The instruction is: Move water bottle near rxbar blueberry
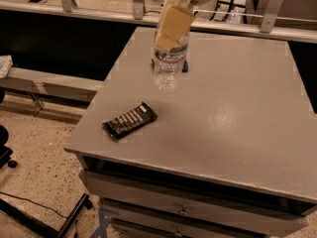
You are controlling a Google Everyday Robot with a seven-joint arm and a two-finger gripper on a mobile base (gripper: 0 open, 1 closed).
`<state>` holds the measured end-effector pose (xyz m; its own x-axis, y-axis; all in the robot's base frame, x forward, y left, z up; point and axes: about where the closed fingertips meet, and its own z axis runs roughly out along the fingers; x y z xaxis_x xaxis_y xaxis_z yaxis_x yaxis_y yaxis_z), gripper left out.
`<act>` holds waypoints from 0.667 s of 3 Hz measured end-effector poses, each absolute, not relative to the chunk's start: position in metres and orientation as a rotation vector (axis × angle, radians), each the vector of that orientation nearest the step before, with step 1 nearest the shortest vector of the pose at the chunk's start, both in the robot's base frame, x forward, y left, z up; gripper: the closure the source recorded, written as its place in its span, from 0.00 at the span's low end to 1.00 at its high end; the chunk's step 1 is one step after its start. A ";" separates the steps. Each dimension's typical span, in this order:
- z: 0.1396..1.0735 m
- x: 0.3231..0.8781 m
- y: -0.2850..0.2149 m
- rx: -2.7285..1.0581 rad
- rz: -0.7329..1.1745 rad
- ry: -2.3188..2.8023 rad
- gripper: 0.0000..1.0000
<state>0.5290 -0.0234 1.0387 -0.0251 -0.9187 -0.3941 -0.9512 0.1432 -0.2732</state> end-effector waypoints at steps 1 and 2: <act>1.029 0.556 -0.030 -1.769 0.060 2.008 1.00; 1.020 0.581 -0.033 -1.772 0.039 2.045 1.00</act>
Offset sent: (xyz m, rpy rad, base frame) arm 0.0785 -0.0197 -0.0298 -0.1086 0.0685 -0.0794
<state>0.5810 -0.0334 1.0197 -0.0890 -0.9374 -0.3366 -0.9496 0.1819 -0.2554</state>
